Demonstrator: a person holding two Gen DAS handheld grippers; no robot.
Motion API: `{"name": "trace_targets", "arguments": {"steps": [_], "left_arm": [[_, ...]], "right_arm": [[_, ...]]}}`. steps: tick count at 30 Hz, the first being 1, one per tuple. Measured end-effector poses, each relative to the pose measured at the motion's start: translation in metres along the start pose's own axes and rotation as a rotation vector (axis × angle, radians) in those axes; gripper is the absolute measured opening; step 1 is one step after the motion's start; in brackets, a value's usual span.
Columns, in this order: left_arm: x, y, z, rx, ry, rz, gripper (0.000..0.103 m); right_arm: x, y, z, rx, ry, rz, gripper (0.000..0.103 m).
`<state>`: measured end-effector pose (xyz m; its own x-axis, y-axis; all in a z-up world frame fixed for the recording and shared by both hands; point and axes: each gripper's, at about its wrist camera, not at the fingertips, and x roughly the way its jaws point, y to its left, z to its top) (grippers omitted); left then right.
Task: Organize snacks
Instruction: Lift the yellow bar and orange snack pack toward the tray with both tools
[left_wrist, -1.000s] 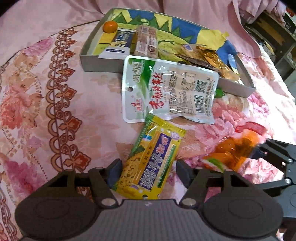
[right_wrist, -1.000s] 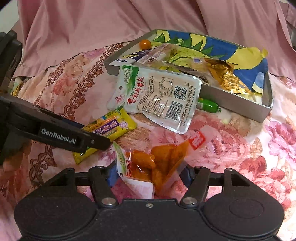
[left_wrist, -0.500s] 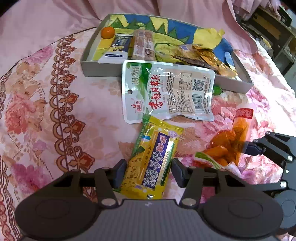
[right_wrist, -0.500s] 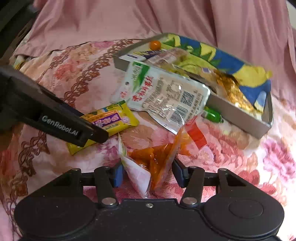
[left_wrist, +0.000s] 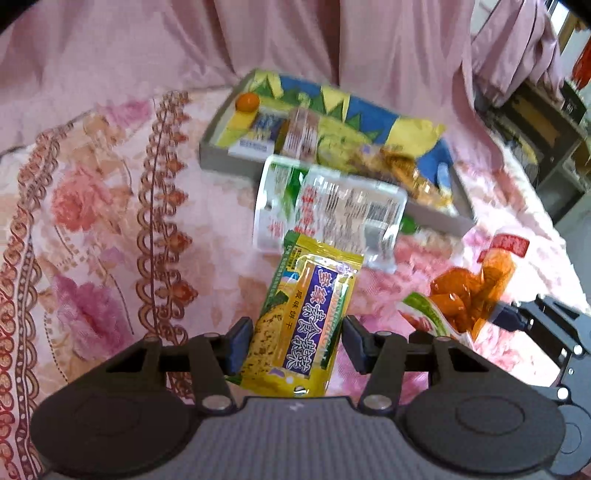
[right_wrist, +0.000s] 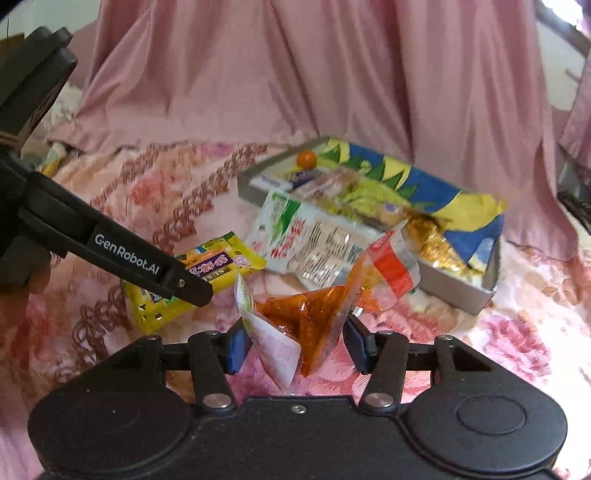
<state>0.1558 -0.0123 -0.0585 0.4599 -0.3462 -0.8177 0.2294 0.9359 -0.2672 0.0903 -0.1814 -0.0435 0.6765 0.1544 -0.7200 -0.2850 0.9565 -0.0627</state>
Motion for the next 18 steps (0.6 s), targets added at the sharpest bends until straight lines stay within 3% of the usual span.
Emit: {"name": "trace_targets", "arguments": {"steps": [10,18], "left_arm": [[-0.016,-0.002,0.025,-0.04,-0.18,-0.008,0.057],[-0.007,-0.01,0.077,-0.025,-0.318,-0.051,0.057]], "right_arm": [[-0.02,-0.03,0.01,0.138,-0.147,-0.063,0.055],[-0.008,-0.069,0.036,0.164,-0.211,-0.122,0.055]]}}
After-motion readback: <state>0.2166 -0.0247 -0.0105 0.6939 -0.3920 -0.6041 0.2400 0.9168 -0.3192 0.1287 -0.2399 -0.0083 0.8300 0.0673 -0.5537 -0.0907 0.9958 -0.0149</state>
